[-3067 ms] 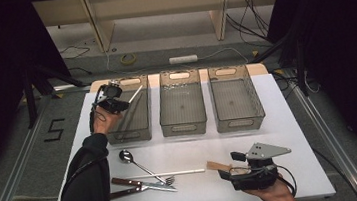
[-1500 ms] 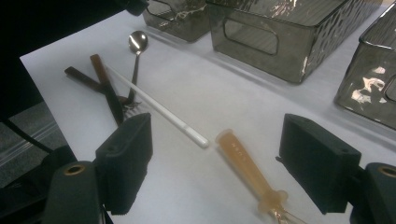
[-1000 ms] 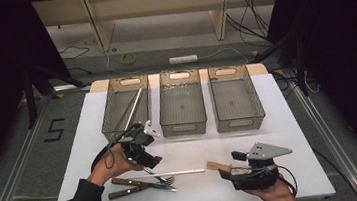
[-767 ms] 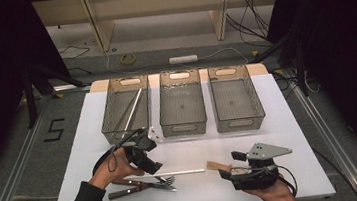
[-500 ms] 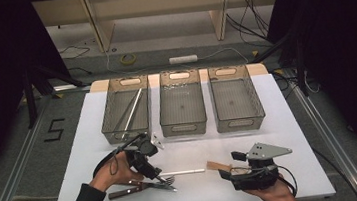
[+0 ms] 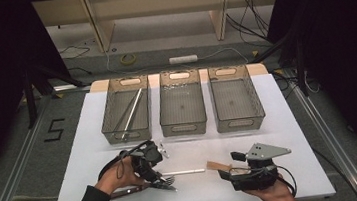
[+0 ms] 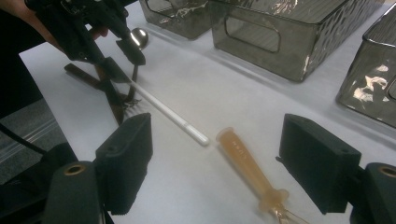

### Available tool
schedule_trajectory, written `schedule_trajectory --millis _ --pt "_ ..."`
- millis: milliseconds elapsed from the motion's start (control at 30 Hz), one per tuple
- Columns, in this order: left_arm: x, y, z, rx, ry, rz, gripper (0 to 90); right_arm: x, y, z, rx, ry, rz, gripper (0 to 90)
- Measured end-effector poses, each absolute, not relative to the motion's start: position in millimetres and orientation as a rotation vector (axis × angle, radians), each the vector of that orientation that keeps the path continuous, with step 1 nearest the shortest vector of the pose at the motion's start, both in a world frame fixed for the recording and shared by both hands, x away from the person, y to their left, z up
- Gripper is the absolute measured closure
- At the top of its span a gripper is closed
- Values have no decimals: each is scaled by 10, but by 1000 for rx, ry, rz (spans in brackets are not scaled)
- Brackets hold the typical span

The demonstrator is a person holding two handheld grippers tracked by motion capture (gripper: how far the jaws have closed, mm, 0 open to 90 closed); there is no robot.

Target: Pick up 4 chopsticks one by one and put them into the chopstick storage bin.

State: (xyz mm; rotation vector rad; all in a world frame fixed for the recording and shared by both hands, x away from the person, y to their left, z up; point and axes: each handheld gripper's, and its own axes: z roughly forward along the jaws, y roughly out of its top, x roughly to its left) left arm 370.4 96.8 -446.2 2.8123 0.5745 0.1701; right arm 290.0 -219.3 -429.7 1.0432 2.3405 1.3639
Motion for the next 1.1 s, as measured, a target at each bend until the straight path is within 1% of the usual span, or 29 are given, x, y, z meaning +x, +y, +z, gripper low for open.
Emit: schedule_trajectory --millis 100,367,733,1100 --pt "3721 949 -4484 2822 567 162 614 2902 -2192 -4300 1043 2341 1363 265" --pt "3723 866 -4534 2819 523 139 664 2904 -2188 -4302 1042 2342 1360 265" --pt "3752 808 -4595 2829 510 103 741 2903 -2178 -4305 1041 2347 1359 265" --pt "3741 745 -4602 2872 461 110 761 2907 -2180 -4306 1042 2347 1358 265"
